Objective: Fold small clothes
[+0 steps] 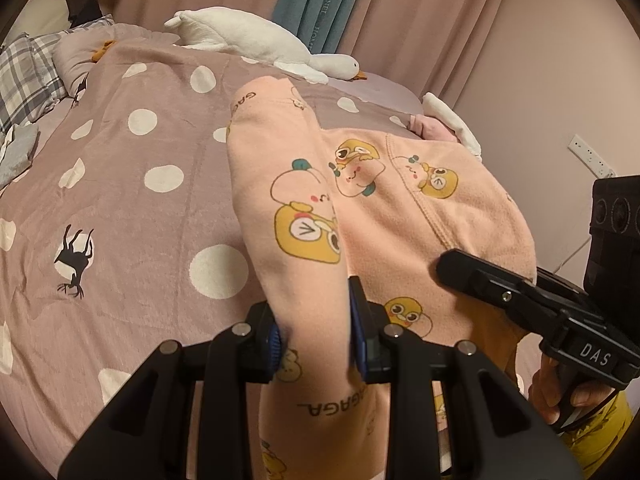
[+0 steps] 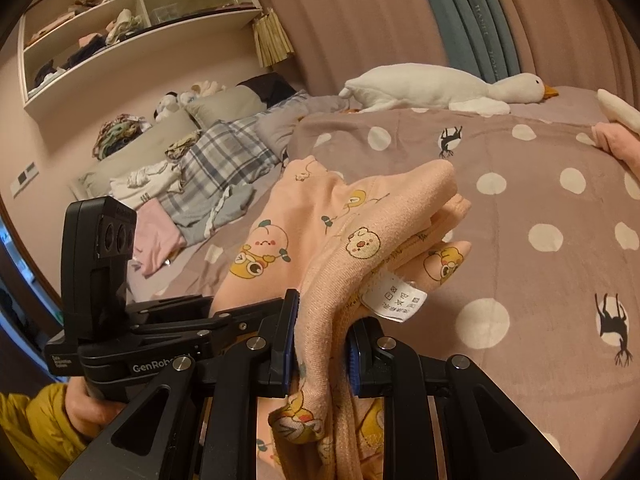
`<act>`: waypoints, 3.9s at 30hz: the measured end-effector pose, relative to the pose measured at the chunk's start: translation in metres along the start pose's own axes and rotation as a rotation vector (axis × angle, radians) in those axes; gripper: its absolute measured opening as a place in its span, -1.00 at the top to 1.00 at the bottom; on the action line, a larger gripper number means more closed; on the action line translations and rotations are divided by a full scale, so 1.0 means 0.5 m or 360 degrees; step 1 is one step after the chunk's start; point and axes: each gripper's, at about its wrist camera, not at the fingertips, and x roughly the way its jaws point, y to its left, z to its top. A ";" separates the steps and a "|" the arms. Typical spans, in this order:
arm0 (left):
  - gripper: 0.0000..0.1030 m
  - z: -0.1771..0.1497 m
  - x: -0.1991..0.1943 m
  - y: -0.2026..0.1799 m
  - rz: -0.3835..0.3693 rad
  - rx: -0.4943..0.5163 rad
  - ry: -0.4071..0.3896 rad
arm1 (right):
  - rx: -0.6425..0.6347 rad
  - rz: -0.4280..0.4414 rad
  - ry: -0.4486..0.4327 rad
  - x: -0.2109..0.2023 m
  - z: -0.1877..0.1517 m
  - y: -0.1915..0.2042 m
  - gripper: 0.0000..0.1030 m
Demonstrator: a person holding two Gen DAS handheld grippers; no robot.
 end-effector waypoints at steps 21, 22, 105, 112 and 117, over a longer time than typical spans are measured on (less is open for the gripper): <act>0.45 0.036 0.089 0.054 0.0029 -0.0025 0.0046 | 0.0002 -0.0039 0.0079 0.077 0.025 -0.012 0.57; 0.45 0.037 0.093 0.057 0.0032 -0.0028 0.0050 | 0.0003 -0.0039 0.0083 0.080 0.025 -0.013 0.57; 0.44 0.032 0.234 0.129 0.0144 -0.0063 0.0264 | 0.0158 -0.0026 0.0285 0.211 0.000 -0.077 0.57; 0.44 0.029 0.242 0.131 0.0150 -0.0072 0.0284 | 0.0183 -0.0023 0.0309 0.217 -0.003 -0.087 0.57; 0.42 0.029 0.246 0.132 0.0158 -0.0070 0.0293 | 0.0207 -0.0028 0.0322 0.220 -0.006 -0.097 0.57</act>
